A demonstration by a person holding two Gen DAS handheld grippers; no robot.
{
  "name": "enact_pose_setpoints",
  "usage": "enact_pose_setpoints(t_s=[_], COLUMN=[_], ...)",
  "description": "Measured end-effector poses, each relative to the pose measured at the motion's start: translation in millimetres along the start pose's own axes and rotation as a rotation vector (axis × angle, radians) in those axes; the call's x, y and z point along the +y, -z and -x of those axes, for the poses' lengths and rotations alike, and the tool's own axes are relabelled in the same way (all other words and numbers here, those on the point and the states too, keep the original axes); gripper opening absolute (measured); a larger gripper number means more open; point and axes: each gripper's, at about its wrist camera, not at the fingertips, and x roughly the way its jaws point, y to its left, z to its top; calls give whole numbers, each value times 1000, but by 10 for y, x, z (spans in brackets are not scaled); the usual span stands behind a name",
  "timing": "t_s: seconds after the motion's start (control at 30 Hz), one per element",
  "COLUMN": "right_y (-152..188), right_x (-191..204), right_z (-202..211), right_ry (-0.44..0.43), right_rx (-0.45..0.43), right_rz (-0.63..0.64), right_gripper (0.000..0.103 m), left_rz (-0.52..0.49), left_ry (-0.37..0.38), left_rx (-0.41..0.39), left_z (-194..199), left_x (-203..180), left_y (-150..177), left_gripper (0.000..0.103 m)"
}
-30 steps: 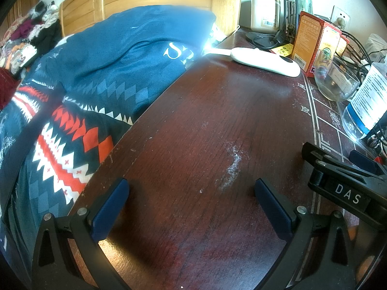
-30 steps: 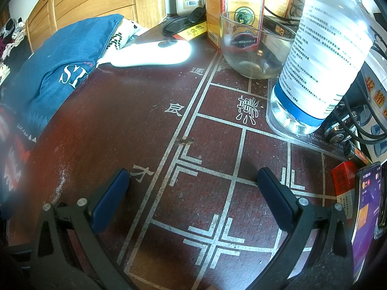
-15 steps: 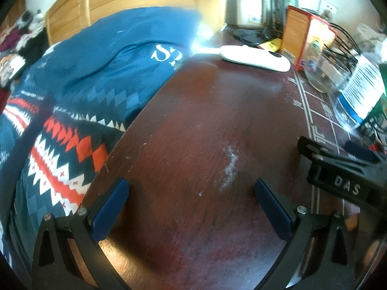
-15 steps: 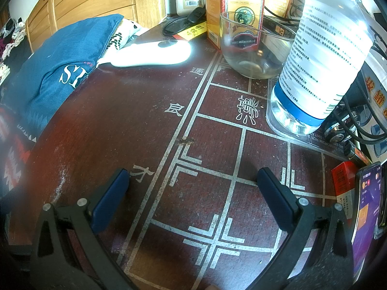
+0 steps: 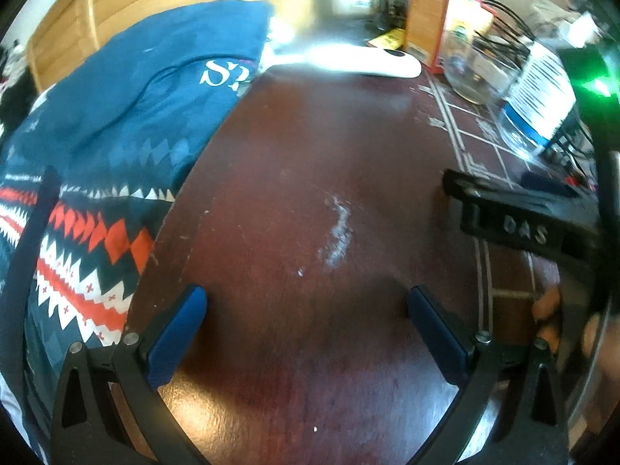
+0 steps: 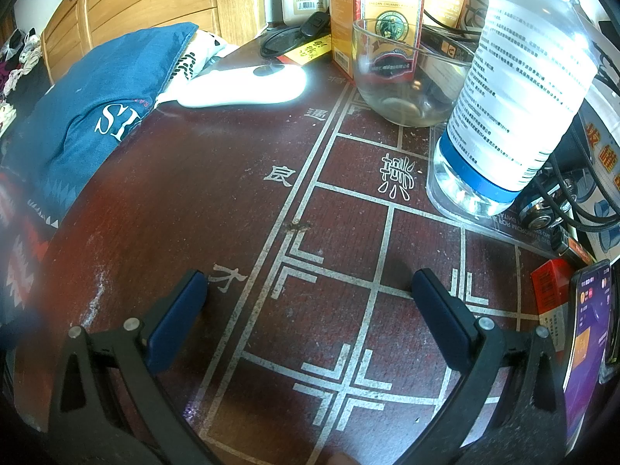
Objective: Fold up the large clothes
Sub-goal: 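Turn both tools from the desk toward the navy jacket on the bed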
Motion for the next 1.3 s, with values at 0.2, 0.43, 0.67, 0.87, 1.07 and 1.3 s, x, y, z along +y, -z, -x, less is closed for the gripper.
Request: enact_pose_setpoints(t_s=[0.2, 0.43, 0.67, 0.87, 1.07, 1.3], right_y=[0, -28, 53, 74, 218, 789], right_x=[0, -2, 404, 1405, 2105, 3074], right_z=[0, 12, 931, 2237, 2902, 2620], right_ry=[0, -49, -236, -324, -544, -629], right_rx=[0, 7, -175, -469, -546, -383], right_rz=[0, 46, 164, 440, 526, 667], right_gripper=[103, 103, 103, 103, 103, 103], left_rz=[-13, 107, 378, 486, 526, 765], left_ry=[42, 46, -169, -458, -793, -908], left_rx=[-24, -290, -653, -959, -1083, -1070], left_z=[177, 1324, 3399, 5132, 6221, 6492], left_x=[-12, 558, 1767, 2039, 1942, 2219], left_y=[125, 442, 1493, 2435, 3173, 4269], left_gripper=[103, 103, 103, 103, 103, 103])
